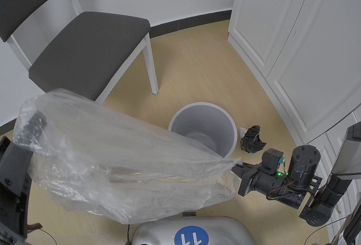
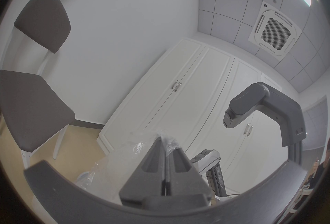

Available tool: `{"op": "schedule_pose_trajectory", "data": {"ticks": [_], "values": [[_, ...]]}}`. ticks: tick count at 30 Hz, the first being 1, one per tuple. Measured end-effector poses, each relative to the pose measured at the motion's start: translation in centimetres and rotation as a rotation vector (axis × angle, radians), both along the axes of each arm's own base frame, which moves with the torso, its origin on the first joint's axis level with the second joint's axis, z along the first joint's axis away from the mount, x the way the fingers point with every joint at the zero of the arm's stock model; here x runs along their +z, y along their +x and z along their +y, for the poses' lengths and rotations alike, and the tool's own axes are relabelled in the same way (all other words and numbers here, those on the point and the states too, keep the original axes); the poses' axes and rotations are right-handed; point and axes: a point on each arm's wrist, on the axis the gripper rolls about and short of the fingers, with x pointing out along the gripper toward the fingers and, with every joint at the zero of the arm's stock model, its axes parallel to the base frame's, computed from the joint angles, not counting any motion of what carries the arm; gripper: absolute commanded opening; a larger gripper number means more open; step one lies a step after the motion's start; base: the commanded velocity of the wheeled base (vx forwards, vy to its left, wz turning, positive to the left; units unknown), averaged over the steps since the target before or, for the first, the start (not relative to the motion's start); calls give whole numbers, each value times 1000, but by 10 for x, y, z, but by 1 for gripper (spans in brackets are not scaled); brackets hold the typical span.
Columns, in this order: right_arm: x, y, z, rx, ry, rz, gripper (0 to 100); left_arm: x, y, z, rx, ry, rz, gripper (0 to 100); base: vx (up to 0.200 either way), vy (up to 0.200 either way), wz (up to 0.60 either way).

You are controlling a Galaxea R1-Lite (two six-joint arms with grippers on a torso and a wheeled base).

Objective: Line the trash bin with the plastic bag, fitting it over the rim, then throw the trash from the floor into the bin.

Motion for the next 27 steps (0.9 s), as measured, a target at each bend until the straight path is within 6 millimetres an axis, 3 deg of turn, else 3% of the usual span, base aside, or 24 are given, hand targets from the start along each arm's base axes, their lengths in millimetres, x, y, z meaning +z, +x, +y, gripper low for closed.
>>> {"op": "schedule_pose_trajectory", "data": {"ticks": [27], "values": [[48, -16, -7, -72, 75, -163, 0, -13, 12, -10, 56, 105, 68, 0, 0, 0, 0]]}}
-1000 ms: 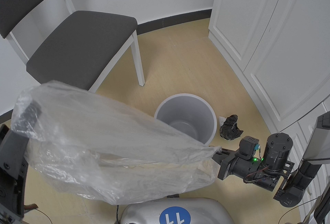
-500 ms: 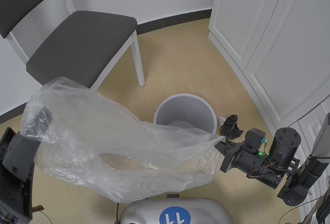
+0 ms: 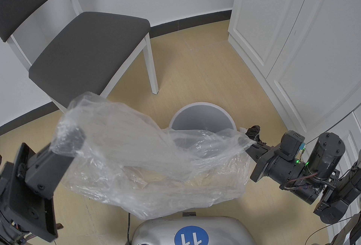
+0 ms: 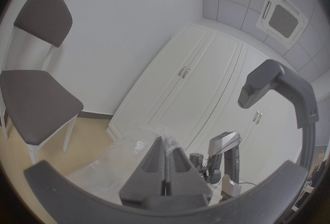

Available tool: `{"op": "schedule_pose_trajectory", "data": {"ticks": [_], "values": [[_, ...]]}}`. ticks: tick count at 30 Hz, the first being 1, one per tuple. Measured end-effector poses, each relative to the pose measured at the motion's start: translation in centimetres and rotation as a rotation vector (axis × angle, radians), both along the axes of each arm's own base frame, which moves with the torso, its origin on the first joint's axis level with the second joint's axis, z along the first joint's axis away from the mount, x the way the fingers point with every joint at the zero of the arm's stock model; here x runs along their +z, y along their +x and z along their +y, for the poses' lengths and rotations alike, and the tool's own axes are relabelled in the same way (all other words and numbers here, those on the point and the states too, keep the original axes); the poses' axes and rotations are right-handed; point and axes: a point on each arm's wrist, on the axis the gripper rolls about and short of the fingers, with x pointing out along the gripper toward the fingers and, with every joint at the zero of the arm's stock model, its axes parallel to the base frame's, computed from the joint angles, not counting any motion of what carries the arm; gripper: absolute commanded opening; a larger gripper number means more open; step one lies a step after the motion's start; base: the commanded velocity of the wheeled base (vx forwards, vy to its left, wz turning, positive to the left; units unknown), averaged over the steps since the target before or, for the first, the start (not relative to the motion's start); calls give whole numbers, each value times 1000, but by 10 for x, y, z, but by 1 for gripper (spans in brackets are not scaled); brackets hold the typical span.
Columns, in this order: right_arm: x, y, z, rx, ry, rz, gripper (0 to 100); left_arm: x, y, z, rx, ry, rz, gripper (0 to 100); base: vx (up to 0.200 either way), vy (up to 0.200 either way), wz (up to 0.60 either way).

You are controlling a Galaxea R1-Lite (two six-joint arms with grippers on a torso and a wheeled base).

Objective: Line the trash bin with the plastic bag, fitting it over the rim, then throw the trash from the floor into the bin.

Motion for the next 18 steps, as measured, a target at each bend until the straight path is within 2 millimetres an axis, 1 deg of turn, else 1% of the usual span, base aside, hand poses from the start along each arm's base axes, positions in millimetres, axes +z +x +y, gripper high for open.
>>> {"op": "schedule_pose_trajectory", "data": {"ticks": [7, 10, 14, 18], "values": [[14, -5, -2, -75, -54, 33, 0, -10, 10, -2, 60, 119, 76, 0, 0, 0, 0], [25, -8, -3, -98, -64, 37, 0, -14, 14, -2, 85, 176, 116, 0, 0, 0, 0], [32, -13, -4, -125, -99, 69, 0, -16, 16, -1, 113, 212, 145, 0, 0, 0, 0], [43, -19, -5, -170, -128, 89, 0, -22, 17, 0, 134, 270, 189, 0, 0, 0, 0]]}}
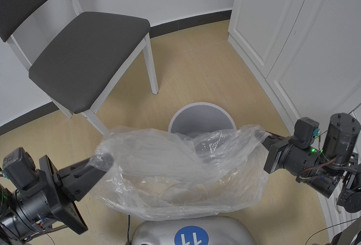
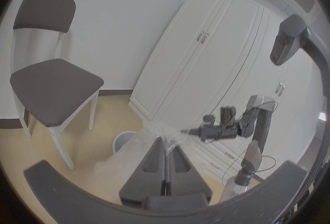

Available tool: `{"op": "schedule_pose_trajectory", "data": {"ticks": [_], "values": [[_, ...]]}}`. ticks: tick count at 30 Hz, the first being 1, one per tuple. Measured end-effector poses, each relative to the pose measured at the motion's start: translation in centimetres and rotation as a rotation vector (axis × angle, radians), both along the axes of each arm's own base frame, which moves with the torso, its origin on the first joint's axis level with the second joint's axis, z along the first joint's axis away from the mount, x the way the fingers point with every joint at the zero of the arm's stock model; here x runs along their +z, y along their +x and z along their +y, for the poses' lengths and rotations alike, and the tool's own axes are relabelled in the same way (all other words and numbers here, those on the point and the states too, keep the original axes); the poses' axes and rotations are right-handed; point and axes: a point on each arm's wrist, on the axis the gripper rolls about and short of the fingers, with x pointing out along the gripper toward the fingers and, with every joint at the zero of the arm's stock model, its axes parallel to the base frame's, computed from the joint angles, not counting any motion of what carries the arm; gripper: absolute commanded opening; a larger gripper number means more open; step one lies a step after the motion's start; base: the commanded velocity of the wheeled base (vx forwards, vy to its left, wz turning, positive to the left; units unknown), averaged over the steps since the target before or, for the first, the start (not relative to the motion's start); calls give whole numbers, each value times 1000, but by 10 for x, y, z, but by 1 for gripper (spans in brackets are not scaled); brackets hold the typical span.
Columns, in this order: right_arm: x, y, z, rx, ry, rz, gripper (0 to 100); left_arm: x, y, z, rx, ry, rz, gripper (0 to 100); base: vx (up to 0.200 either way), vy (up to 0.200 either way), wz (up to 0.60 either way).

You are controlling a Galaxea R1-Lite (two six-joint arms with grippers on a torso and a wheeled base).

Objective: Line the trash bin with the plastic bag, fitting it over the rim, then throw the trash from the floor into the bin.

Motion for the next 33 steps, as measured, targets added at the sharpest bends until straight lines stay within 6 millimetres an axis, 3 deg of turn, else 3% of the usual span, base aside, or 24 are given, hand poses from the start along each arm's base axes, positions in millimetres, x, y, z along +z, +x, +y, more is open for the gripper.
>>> {"op": "schedule_pose_trajectory", "data": {"ticks": [6, 14, 33], "values": [[22, -9, -4, -27, 22, -59, 0, -10, 3, 1, 45, 107, 37, 0, 0, 0, 0], [36, -20, -12, -104, -34, -147, 0, -20, 9, 4, 186, 258, 33, 0, 0, 0, 0], [50, -39, -35, -194, -136, -256, 0, -22, 25, 14, 332, 306, 34, 0, 0, 0, 0]]}}
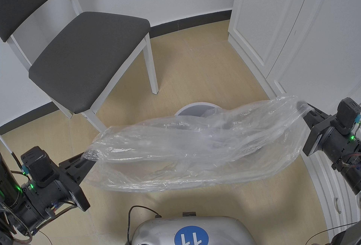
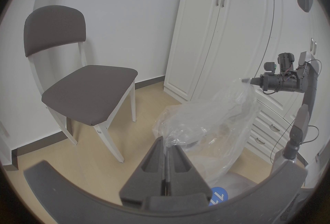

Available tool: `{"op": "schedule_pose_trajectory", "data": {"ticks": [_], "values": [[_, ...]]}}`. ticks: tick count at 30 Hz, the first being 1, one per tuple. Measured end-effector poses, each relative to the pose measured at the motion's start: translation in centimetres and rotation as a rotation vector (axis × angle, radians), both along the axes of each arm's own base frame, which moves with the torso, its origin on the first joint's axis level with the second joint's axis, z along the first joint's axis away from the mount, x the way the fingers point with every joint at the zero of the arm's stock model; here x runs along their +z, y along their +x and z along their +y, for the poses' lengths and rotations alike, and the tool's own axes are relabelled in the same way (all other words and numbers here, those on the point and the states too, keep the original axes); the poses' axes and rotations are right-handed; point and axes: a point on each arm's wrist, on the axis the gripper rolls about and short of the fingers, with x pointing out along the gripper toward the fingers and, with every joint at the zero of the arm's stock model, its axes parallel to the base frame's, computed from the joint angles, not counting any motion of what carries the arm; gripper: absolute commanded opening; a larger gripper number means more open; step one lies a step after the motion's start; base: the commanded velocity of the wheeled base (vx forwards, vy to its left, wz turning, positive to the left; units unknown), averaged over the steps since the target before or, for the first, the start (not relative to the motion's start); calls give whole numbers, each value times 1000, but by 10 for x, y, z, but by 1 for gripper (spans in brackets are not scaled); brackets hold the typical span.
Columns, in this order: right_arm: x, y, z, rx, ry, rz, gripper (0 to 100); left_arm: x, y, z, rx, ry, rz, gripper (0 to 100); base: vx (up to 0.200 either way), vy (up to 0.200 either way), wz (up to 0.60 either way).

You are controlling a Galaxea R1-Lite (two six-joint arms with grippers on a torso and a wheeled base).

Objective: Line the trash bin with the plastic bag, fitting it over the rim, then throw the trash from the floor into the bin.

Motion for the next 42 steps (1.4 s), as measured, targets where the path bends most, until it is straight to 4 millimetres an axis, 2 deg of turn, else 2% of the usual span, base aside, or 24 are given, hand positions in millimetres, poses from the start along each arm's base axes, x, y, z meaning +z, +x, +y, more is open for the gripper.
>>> {"op": "schedule_pose_trajectory", "data": {"ticks": [28, 42], "values": [[-21, -16, -33, -103, -245, -17, 0, 9, 10, 16, 113, -29, -36, 0, 0, 0, 0], [-24, -17, -38, -118, -264, -12, 0, 12, 15, 25, 116, -39, -42, 0, 0, 0, 0]]}}
